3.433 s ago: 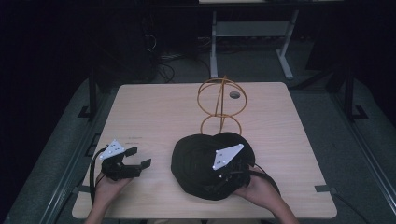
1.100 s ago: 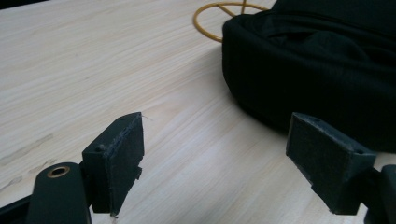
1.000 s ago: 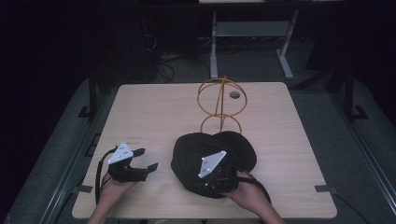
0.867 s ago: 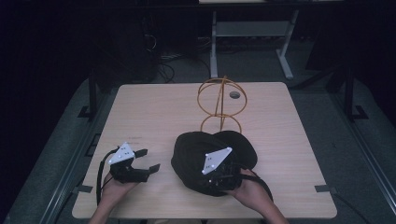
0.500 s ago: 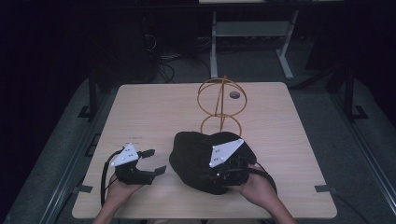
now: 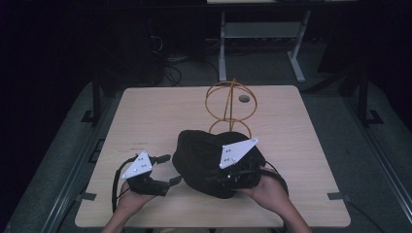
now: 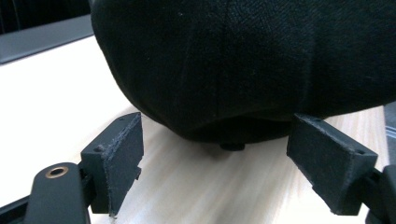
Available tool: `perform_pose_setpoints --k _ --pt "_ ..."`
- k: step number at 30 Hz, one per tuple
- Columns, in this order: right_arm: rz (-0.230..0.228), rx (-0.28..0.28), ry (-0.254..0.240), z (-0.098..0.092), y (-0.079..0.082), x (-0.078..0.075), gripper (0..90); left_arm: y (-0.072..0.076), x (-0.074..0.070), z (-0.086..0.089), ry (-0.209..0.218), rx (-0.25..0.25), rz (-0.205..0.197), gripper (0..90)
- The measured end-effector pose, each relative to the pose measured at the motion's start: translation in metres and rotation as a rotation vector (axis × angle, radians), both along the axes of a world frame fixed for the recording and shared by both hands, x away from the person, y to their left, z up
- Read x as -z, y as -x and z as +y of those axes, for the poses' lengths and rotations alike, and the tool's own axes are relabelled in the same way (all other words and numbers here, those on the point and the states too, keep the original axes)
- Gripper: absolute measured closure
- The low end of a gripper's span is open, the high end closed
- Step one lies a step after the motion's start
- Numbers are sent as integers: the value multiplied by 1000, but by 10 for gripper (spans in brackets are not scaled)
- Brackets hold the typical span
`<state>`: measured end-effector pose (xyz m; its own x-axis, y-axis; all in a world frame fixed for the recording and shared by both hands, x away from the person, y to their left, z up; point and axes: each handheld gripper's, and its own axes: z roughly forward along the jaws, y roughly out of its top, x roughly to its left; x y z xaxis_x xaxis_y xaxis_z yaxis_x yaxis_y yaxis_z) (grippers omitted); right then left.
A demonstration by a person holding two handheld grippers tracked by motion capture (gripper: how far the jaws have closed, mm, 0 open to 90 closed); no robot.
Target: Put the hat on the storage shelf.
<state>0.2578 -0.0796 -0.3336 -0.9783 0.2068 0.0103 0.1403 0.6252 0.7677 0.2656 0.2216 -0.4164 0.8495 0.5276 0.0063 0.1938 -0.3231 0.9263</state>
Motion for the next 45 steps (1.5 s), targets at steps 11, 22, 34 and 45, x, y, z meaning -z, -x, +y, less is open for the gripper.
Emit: perform_pose_setpoints --k 11,22,34,45 --pt "-16 -44 -51 -1 4 -21 779 -10 -11 -3 46 10 9 305" --pt "-31 -82 -79 6 3 -38 785 -17 -22 2 174 56 0 630" --pt "-7 -84 -107 5 1 -37 788 -21 -33 5 217 58 6 859" --pt "36 -64 -208 -11 -10 -31 784 -21 -66 12 199 31 -1 874"
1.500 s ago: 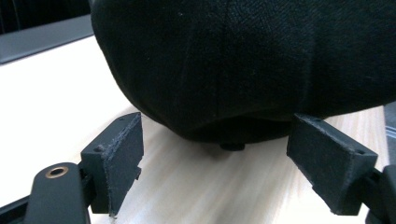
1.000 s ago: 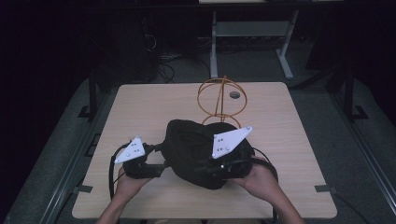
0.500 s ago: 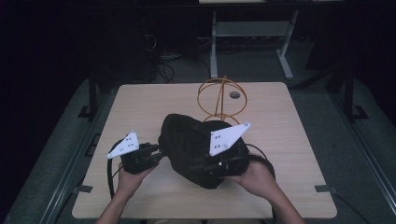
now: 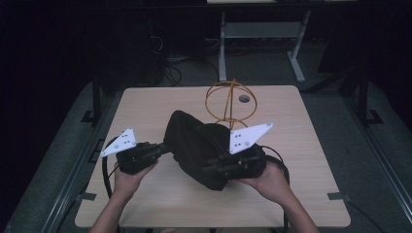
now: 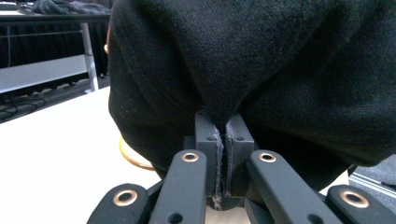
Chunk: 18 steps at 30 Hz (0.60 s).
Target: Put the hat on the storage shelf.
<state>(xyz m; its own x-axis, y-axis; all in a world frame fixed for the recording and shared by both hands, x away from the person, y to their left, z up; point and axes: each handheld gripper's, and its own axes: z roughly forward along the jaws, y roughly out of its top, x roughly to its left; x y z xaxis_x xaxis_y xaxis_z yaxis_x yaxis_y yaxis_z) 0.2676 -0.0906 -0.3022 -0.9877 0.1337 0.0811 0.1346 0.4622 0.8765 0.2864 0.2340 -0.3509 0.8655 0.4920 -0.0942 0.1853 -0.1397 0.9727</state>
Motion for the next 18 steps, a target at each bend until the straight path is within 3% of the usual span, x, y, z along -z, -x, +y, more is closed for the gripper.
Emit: perform_pose_setpoints --k 5,13,14,18 --pt "29 8 -28 -4 -6 4 770 -1 -13 0 -28 -11 8 874" --pt "69 18 -68 -10 -14 10 735 -2 -41 0 -77 -11 -27 876" --pt "74 17 -73 -10 -15 11 732 -2 -50 0 -85 -12 -36 876" --pt "85 23 -107 -13 -19 12 711 -3 -67 -4 -105 -22 -61 878"
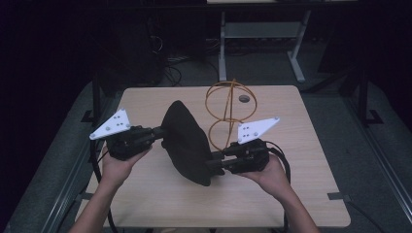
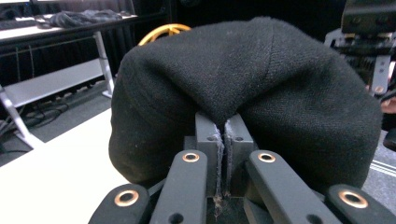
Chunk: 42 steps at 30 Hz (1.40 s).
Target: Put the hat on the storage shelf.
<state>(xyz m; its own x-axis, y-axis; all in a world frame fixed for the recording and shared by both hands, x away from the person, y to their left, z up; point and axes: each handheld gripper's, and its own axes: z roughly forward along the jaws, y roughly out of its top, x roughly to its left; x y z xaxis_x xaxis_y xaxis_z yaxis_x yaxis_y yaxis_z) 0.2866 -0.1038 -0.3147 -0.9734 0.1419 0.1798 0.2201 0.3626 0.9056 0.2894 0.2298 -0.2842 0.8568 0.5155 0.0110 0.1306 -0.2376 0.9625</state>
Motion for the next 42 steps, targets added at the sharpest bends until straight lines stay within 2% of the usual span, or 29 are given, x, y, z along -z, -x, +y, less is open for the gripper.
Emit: perform_pose_setpoints --k 3,6,10,15,16,20,23,28,33,42 --pt "0 14 -12 -2 -1 1 679 -1 -6 -3 -14 0 -9 878" --pt "-14 59 -19 -11 -1 3 559 -4 -15 -9 -44 4 -9 878" --pt "13 99 -36 -28 -1 11 505 -8 -19 -14 -77 5 -2 878" --pt "30 146 -28 -46 -1 21 443 -14 -22 -15 -85 5 14 878" --pt "38 185 -20 -56 0 28 411 -16 -23 -15 -82 6 21 878" --pt "51 241 -6 -73 1 37 376 -21 -27 -16 -88 1 27 878" --pt "53 285 24 -83 3 43 351 -26 -30 -17 -89 -3 30 878" --pt "73 324 62 -100 5 56 333 -34 -35 -18 -96 -10 33 878" --pt "100 364 65 -116 5 69 317 -41 -41 -19 -95 -16 37 878" --pt "117 422 114 -138 4 84 284 -55 -56 -18 -68 -23 43 878"
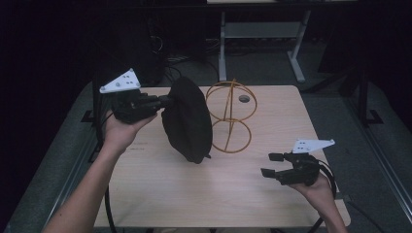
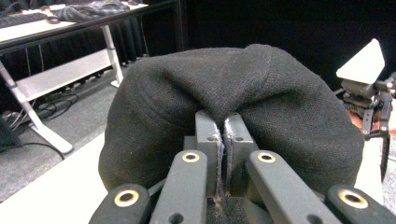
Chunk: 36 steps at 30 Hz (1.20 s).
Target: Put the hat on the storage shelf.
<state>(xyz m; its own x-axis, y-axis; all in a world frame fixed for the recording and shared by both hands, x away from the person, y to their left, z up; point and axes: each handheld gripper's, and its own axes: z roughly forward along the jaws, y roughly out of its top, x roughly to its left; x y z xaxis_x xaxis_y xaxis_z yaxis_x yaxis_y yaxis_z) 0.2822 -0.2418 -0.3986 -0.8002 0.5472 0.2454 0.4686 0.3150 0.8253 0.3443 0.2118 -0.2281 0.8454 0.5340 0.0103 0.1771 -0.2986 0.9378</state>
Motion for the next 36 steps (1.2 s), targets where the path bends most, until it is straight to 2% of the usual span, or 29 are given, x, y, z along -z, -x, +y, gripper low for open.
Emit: perform_pose_setpoints --k 5,10,18,23,25,36 --pt "3 45 28 -12 -1 4 271 -8 -10 -3 -4 -3 -5 878" --pt "7 69 32 -20 -3 9 262 -16 -20 -9 -9 -3 -10 878" --pt "30 83 28 -27 -8 13 242 -28 -34 -21 -5 8 -20 878" --pt "43 89 26 -31 -9 17 237 -36 -42 -27 -24 5 -35 878" --pt "42 93 21 -33 -9 17 237 -39 -44 -29 -38 3 -34 878" --pt "29 119 -6 -39 -9 16 226 -56 -57 -42 -44 13 -26 878"
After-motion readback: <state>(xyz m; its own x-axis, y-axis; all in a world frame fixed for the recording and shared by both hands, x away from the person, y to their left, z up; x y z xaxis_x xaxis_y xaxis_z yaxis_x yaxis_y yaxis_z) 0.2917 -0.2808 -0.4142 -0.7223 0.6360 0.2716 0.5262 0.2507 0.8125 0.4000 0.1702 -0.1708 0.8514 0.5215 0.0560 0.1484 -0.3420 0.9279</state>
